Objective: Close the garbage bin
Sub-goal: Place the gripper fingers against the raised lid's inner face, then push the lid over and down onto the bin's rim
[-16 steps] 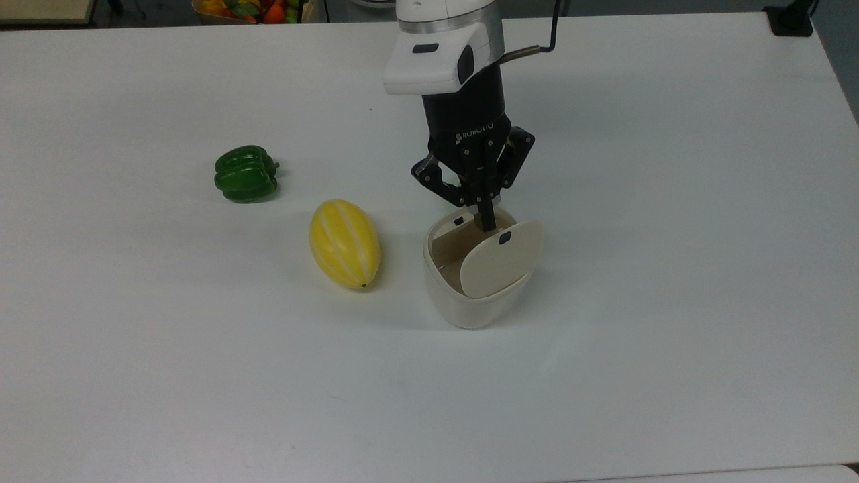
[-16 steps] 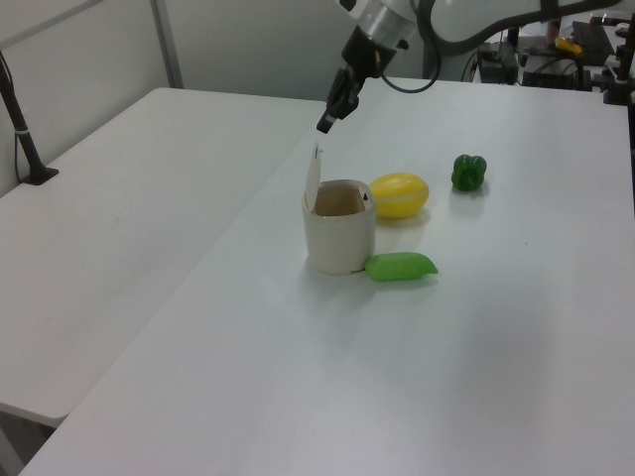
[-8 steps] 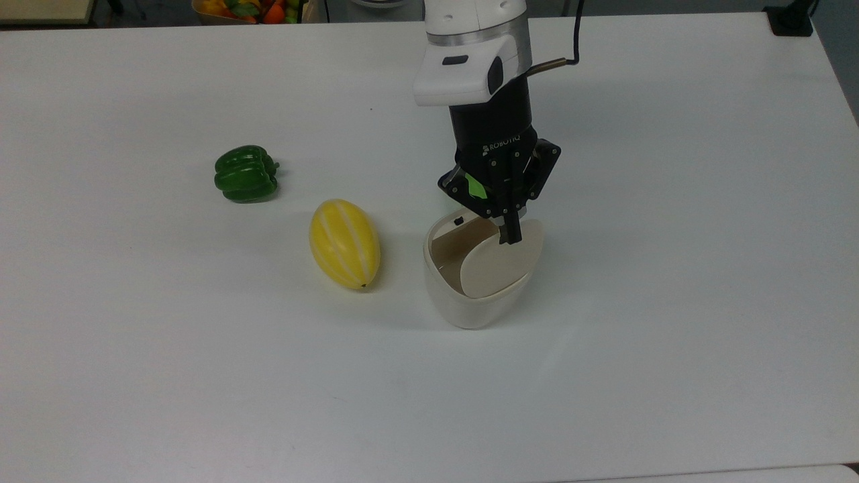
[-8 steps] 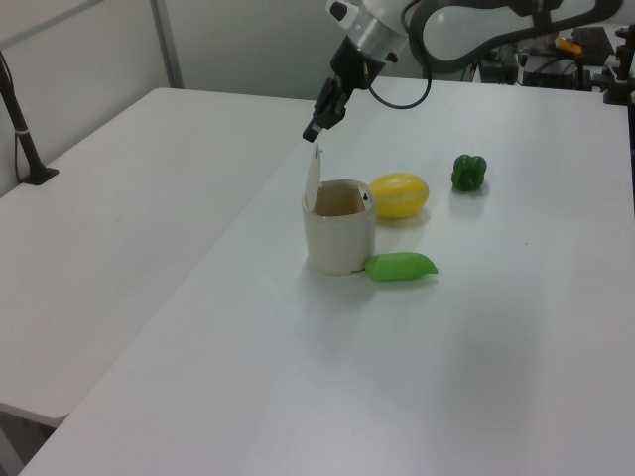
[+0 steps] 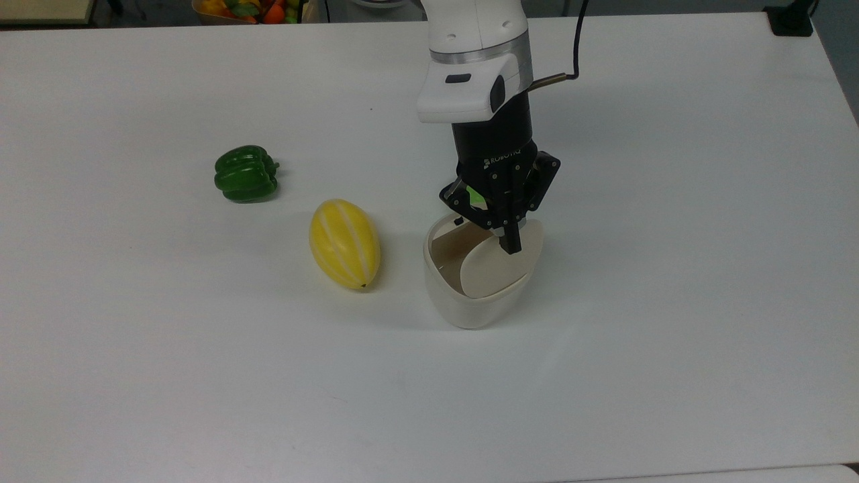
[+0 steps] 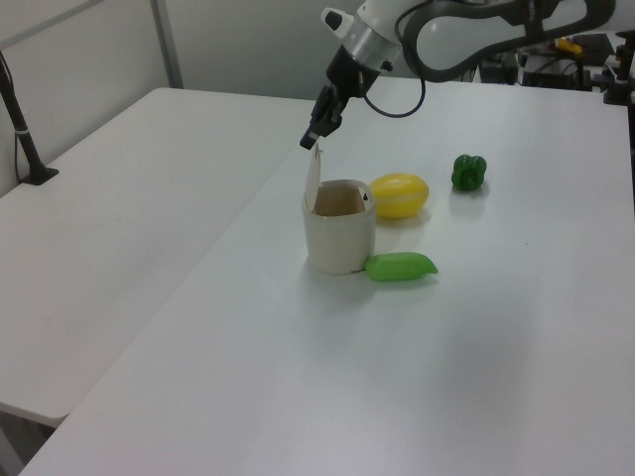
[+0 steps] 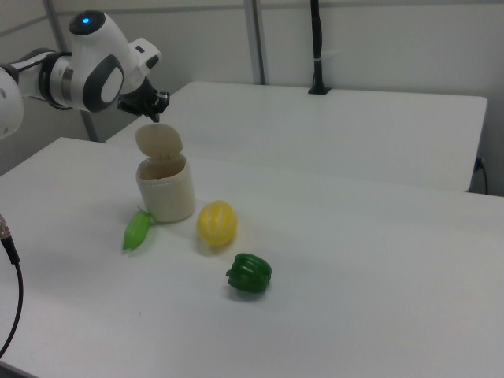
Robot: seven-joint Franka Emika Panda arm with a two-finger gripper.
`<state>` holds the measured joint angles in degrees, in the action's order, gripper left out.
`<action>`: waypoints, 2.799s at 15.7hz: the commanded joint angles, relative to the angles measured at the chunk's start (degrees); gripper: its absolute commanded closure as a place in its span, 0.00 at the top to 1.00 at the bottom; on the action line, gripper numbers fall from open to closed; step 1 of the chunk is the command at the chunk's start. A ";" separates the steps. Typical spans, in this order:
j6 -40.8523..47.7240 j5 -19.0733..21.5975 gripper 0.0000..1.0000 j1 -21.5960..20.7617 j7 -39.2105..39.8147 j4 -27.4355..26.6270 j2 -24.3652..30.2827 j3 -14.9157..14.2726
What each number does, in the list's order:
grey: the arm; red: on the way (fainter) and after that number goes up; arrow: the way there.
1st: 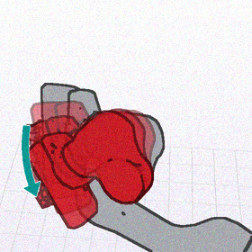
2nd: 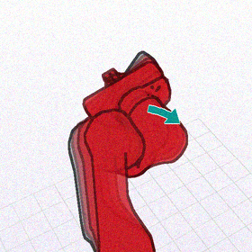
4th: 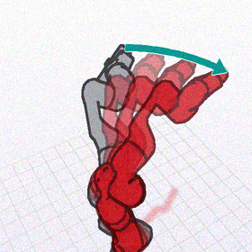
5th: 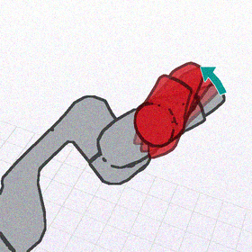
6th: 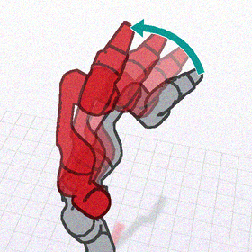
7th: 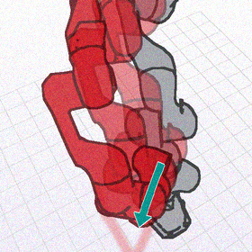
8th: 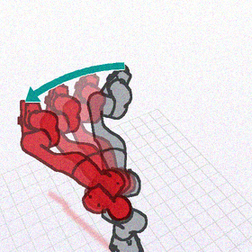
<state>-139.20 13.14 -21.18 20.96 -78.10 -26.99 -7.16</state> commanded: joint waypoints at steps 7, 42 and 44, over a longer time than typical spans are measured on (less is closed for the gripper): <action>8.93 -1.45 0.00 0.44 0.66 0.76 0.97 -0.31; 13.25 -2.42 0.00 1.05 1.19 -4.86 -2.11 -0.58; 13.86 -2.33 0.00 1.32 1.02 -5.13 0.52 -0.58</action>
<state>-126.42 11.77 -19.78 21.97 -82.47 -28.15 -7.54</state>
